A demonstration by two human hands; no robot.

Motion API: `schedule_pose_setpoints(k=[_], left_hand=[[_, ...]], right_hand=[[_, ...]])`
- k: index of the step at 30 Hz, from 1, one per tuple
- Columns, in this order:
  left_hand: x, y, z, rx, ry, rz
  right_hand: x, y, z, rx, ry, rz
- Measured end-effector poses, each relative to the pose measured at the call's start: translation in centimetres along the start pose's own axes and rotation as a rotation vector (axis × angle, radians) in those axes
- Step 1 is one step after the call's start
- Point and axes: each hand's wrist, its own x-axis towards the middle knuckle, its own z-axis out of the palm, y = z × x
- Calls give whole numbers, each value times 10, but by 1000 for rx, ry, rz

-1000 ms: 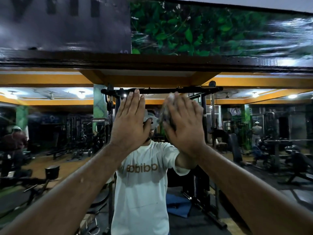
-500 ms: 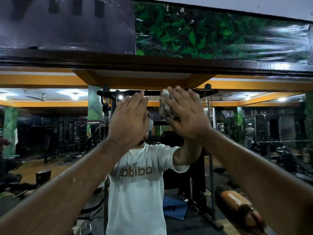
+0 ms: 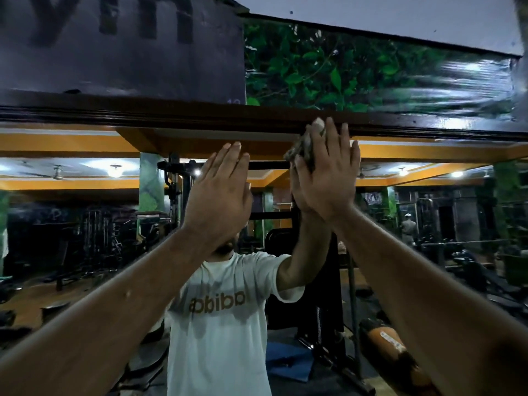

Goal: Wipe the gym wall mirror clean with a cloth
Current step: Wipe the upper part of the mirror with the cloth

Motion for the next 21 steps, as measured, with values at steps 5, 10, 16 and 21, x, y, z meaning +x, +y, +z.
schedule_pose_setpoints(k=[5, 10, 16, 21], left_hand=[[-5, -13, -1, -20, 37, -33], [-6, -18, 0, -7, 30, 9], [-17, -2, 3, -65, 42, -7], [-25, -8, 1, -58, -13, 24]], right_hand=[[-10, -42, 2, 98, -111, -325], [1, -29, 2, 40, -59, -168], [-28, -40, -5, 128, -147, -402], [-23, -5, -1, 85, -44, -55]])
